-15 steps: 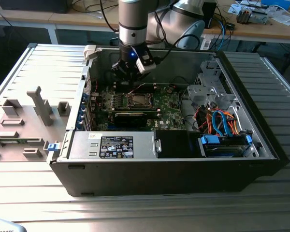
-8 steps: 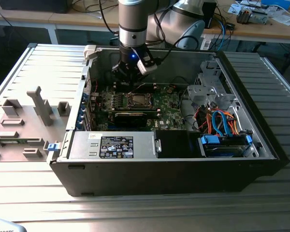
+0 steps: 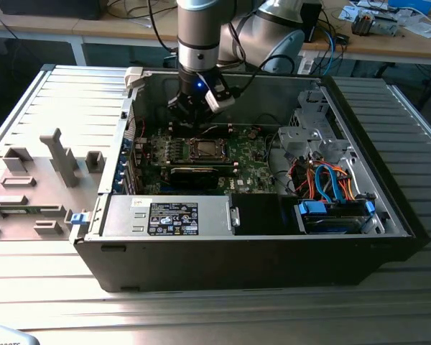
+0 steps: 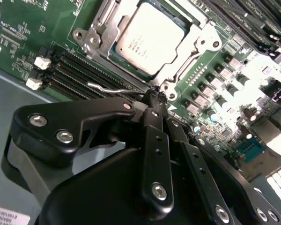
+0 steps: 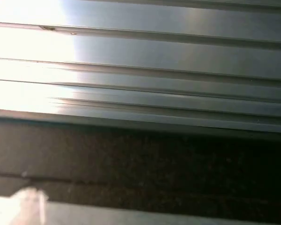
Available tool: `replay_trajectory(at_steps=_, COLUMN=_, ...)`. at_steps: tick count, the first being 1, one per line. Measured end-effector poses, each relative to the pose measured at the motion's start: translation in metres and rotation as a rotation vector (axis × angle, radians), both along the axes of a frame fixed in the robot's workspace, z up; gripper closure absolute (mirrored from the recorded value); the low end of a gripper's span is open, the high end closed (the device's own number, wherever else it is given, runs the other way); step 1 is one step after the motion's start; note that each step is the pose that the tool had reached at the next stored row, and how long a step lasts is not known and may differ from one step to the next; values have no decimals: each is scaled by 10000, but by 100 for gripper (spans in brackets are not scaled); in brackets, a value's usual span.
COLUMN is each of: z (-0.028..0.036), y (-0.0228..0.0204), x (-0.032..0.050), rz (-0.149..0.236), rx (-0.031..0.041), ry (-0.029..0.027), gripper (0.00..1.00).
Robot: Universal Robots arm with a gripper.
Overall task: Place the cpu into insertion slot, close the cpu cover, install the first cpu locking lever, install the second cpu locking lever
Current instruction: 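Install the first cpu locking lever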
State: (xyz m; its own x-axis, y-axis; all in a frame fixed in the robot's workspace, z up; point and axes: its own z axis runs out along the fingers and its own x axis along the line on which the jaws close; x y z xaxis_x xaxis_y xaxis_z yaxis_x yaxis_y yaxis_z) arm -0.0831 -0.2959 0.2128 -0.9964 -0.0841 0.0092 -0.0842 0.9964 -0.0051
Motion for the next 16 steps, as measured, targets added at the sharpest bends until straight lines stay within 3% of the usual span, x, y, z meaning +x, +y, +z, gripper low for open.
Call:
replay_trajectory(at_steps=1, z=-54, y=0, x=54, rz=1, rx=1, ry=19, gripper=89)
replay_trajectory(at_steps=2, z=-68, y=0, x=90, rz=0, rx=-1, ry=27, gripper=89)
replay_trajectory(at_steps=16, z=-120, y=0, x=350, rz=4, rx=0, ry=53, gripper=89)
